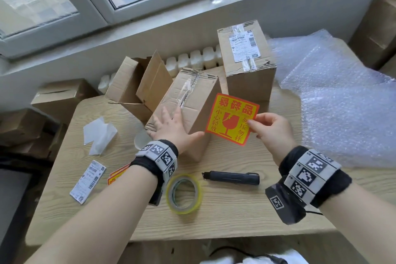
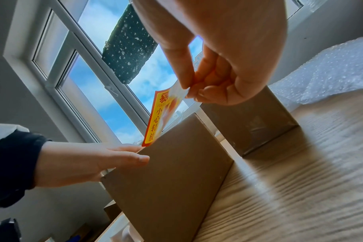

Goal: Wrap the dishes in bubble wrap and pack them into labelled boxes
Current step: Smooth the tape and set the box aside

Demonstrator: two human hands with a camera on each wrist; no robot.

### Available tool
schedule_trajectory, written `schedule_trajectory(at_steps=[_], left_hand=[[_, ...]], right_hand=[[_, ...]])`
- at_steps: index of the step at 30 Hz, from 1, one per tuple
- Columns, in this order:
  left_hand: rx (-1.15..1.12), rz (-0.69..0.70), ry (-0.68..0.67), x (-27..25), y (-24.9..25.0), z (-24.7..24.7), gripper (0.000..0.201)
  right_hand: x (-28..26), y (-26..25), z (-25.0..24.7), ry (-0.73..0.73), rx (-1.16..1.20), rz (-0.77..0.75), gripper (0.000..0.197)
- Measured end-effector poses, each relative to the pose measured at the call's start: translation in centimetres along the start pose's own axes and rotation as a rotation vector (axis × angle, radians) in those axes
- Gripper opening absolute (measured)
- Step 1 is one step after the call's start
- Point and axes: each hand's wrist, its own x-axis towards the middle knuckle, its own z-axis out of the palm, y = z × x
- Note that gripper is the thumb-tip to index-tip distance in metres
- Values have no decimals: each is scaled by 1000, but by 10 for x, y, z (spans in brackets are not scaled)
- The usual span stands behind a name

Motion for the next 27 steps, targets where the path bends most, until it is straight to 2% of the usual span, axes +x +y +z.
schedule_trajectory(at_steps=[4,9,15,21,27], left_hand=[[68,55,34,4,6,-3,99],[14,257,47,32,14,-14,76],[56,395,43,81,30,-43,65],[76,471,70,118,36,-58,58],[63,602,152,141,29,-69,40]], right_hand=[[4,-9,-4,-12,25,-18,13],[11,-15,2,-21,33,-19,13],[29,-21,22,54,49,-7,15],[46,-27,43,106,44,-6,12],[61,-26,56,144,34,23,11]])
